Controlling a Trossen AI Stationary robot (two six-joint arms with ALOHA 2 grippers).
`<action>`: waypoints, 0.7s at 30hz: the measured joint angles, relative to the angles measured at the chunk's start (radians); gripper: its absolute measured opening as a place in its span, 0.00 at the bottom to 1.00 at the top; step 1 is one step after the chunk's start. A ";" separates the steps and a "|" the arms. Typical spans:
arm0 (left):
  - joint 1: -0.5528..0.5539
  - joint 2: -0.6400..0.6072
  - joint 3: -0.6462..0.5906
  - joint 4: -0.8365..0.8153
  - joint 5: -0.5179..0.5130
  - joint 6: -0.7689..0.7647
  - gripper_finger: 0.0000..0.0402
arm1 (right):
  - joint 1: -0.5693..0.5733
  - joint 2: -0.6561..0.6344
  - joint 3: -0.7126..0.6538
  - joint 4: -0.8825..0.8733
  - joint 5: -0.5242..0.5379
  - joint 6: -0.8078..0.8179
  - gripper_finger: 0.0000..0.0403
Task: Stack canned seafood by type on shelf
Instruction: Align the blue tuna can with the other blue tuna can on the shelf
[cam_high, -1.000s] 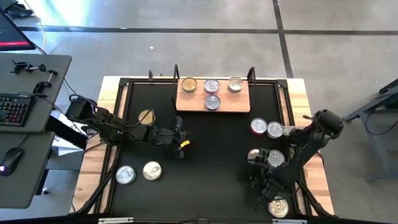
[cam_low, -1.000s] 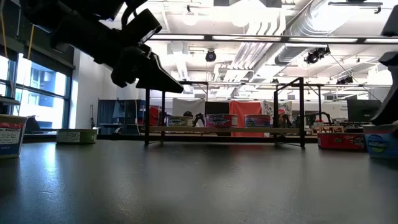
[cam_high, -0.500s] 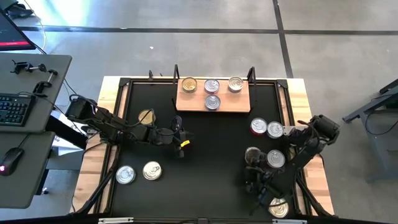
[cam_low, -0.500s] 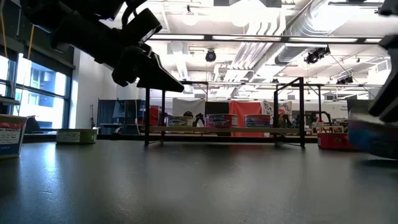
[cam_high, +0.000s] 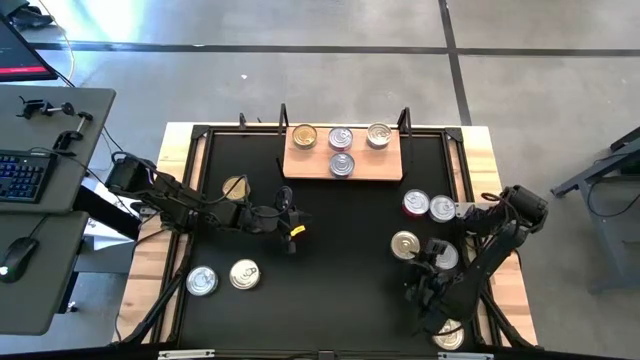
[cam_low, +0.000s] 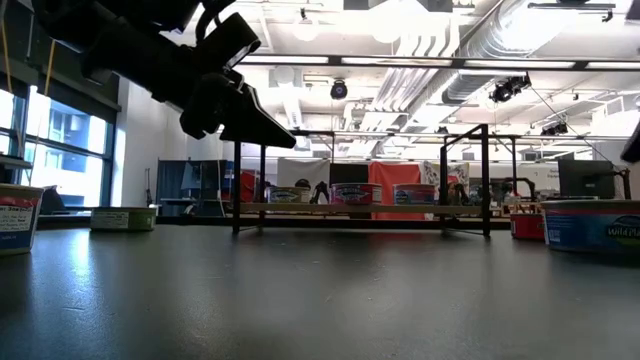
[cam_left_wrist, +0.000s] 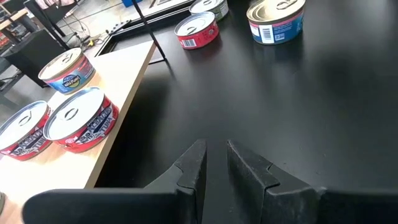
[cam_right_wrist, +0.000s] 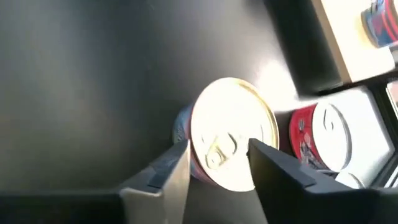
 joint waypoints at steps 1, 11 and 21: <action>0.000 0.000 0.000 0.000 0.000 0.000 0.13 | 0.000 0.000 -0.025 0.020 0.001 -0.002 0.45; 0.000 0.000 0.000 0.000 0.001 0.000 0.13 | -0.023 -0.003 -0.252 0.317 0.064 -0.306 0.53; 0.000 0.000 0.000 0.001 0.001 0.000 0.13 | -0.085 -0.004 -0.323 0.503 0.220 -0.440 0.27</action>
